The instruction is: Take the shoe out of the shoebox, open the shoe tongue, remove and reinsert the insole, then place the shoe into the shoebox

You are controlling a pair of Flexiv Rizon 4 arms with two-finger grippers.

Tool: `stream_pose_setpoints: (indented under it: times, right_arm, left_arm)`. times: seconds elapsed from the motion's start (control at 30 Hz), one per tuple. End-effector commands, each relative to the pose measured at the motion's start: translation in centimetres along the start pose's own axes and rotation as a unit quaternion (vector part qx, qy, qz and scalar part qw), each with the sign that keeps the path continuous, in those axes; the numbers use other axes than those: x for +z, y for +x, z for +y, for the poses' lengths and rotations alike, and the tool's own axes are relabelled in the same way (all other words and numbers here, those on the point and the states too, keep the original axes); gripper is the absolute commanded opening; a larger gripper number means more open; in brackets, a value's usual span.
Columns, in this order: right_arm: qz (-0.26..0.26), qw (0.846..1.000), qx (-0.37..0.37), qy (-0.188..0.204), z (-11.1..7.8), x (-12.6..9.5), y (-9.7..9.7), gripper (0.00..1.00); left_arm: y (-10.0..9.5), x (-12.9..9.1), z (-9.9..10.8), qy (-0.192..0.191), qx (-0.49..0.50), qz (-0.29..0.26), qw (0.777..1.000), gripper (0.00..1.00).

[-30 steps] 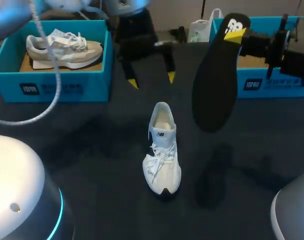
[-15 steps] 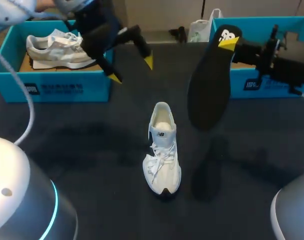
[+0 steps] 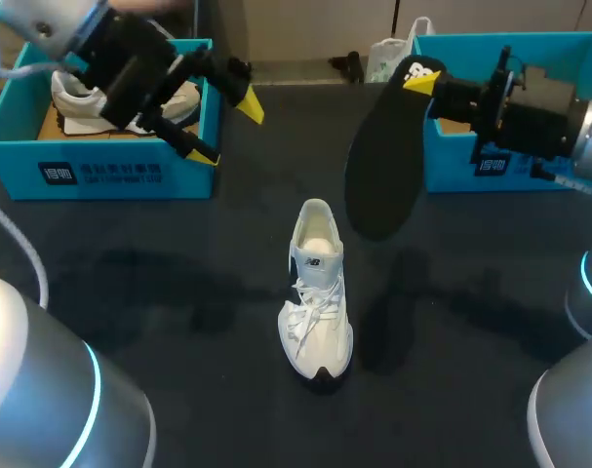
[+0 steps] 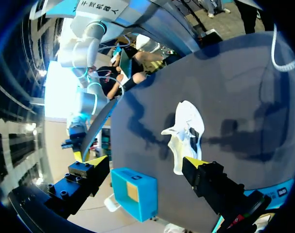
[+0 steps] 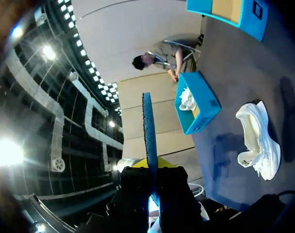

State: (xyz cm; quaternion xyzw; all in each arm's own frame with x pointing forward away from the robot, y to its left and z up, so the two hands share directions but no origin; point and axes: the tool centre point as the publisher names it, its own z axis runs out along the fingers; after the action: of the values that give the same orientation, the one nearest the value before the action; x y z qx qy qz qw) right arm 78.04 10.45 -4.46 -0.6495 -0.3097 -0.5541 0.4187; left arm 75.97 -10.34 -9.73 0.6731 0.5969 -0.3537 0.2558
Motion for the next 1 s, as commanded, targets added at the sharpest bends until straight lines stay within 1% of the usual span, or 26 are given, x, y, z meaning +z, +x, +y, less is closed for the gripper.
stream_pose_setpoints:
  times: [0.03, 0.23, 0.27, 0.3, 0.33, 0.37, 0.43, 0.5, 0.57, 0.67, 0.7, 0.9, 1.0]
  right_arm:
    - [-0.003, 1.0, 0.001, -0.002, 0.2, 1.8, 0.2, 0.0]
    - [-0.003, 1.0, 0.001, -0.002, 0.2, 1.8, 0.2, 0.0]
    - [0.004, 1.0, 0.018, -0.004, -0.3, 1.8, 0.0, 0.0]
    - [0.0, 1.0, 0.032, 0.002, -0.7, 2.1, 0.0, 0.0]
    - [-0.01, 0.999, 0.03, 0.014, -1.0, 2.4, -0.1, 0.0]
    - [-0.002, 0.999, 0.033, 0.021, -1.2, 2.8, 0.0, 0.0]
    - [-0.005, 0.999, 0.036, 0.031, -1.3, 3.5, 0.0, 0.0]
    - [-0.004, 0.998, 0.039, 0.044, -1.4, 4.3, 0.1, 0.0]
    - [-0.011, 0.998, 0.041, 0.049, -1.2, 5.0, -0.1, 0.0]
    - [-0.014, 0.997, 0.047, 0.062, -1.0, 5.8, -0.3, 0.0]
    - [-0.013, 0.997, 0.048, 0.065, -0.9, 6.0, -0.4, 0.0]
    - [-0.031, 0.993, 0.073, 0.089, 0.0, 7.9, -1.5, 0.0]
    - [-0.038, 0.991, 0.084, 0.092, 0.4, 8.6, -1.9, 0.0]
  left_arm:
    - [0.8, -0.4, -1.4, -0.024, 0.006, -0.112, 0.993, 1.0]
    - [0.5, -0.4, -2.1, -0.051, 0.03, -0.142, 0.988, 1.0]
    - [0.4, -0.4, -2.2, -0.054, 0.035, -0.151, 0.987, 1.0]
    - [0.4, -0.4, -2.4, -0.059, 0.04, -0.158, 0.985, 1.0]
    - [0.3, -0.4, -2.6, -0.062, 0.042, -0.167, 0.983, 1.0]
    - [0.1, -0.4, -2.7, -0.066, 0.046, -0.175, 0.981, 1.0]
    - [0.0, -0.6, -2.9, -0.058, 0.052, -0.193, 0.978, 1.0]
    - [-0.1, -0.9, -3.0, -0.059, 0.052, -0.209, 0.975, 1.0]
    - [-0.1, -1.1, -3.1, -0.054, 0.046, -0.219, 0.973, 1.0]
    - [0.0, -1.5, -3.1, -0.062, 0.002, -0.239, 0.969, 1.0]
    - [0.1, -1.6, -3.1, -0.069, 0.0, -0.239, 0.969, 1.0]
    - [0.1, -1.6, -3.1, -0.069, 0.0, -0.239, 0.969, 1.0]
    - [0.1, -1.6, -3.1, -0.069, 0.0, -0.239, 0.969, 1.0]
